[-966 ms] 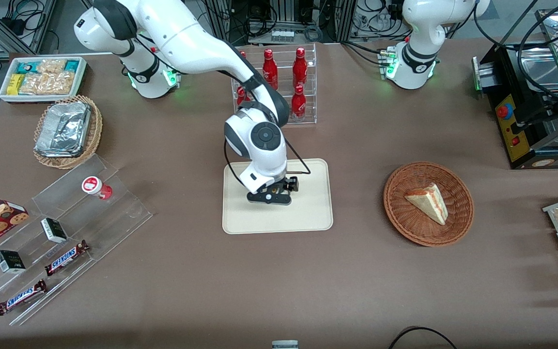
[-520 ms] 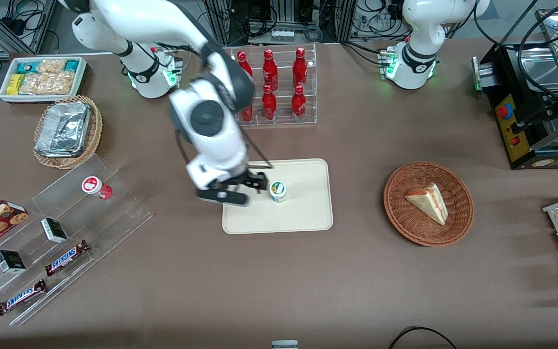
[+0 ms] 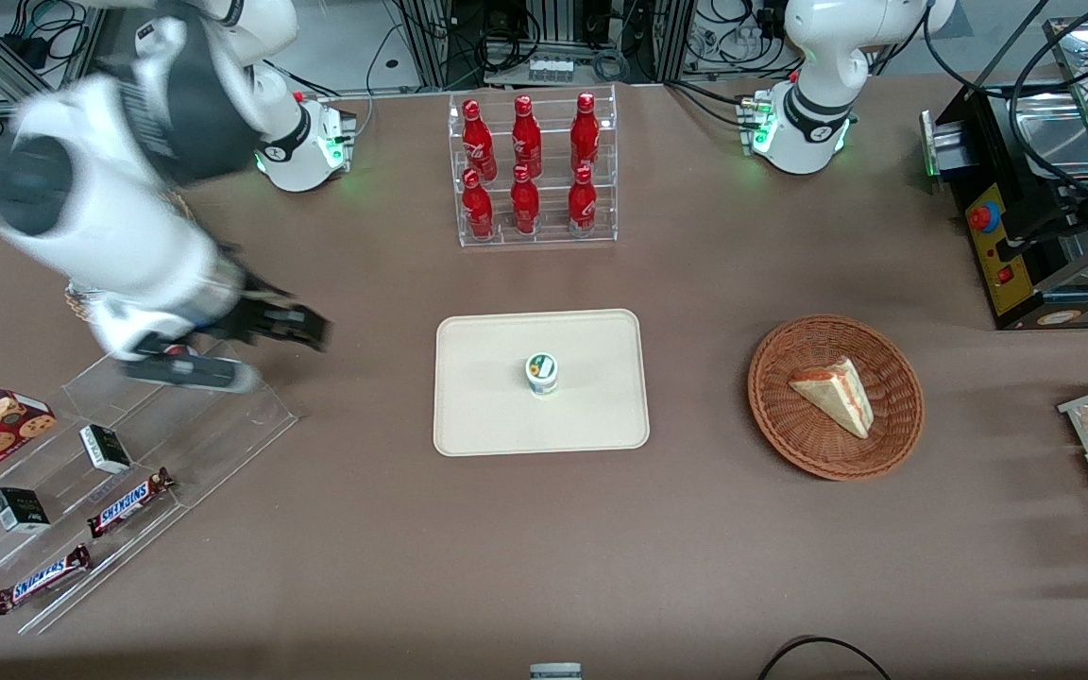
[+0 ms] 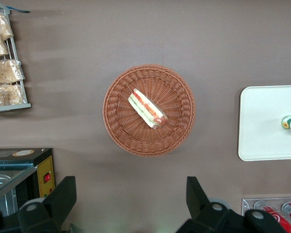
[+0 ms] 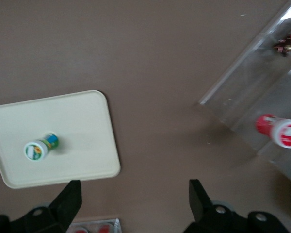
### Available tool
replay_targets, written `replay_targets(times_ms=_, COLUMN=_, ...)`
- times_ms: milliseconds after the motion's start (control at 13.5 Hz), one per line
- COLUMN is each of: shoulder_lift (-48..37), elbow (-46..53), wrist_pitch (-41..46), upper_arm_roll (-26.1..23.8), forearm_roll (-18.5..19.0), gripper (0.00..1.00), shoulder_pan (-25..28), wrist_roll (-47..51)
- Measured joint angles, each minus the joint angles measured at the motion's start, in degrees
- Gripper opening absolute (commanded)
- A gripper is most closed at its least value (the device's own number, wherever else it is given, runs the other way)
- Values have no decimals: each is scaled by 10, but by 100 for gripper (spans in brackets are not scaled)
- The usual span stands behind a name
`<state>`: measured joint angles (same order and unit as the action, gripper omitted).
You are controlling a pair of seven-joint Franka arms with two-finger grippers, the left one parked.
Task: Place green gum on tray
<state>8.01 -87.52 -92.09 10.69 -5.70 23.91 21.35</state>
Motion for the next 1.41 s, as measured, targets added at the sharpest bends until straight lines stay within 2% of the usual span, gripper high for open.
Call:
replay_targets(times_ms=297, shoulder_lift=-48, elbow=-9, wrist_pitch=49, upper_arm_roll=0, forearm_roll=14, gripper=99, shoulder_pan=-76, wrist_roll=-109)
replay_targets(times_ms=818, shoulder_lift=-53, elbow=-16, wrist_pitch=52, upper_arm_roll=-1, forearm_roll=35, gripper=99, shoulder_pan=-155, wrist_roll=-219)
replay_targets(times_ms=1041, shoulder_lift=-53, elbow=-17, wrist_pitch=51, upper_arm_roll=-1, forearm_roll=65, gripper=99, shoulder_pan=-161, wrist_roll=-233)
replay_targets(times_ms=1412, shoulder_lift=-53, elbow=-16, wrist_pitch=50, upper_arm_roll=1, forearm_roll=69, gripper=99, shoulder_pan=-164, wrist_roll=-245)
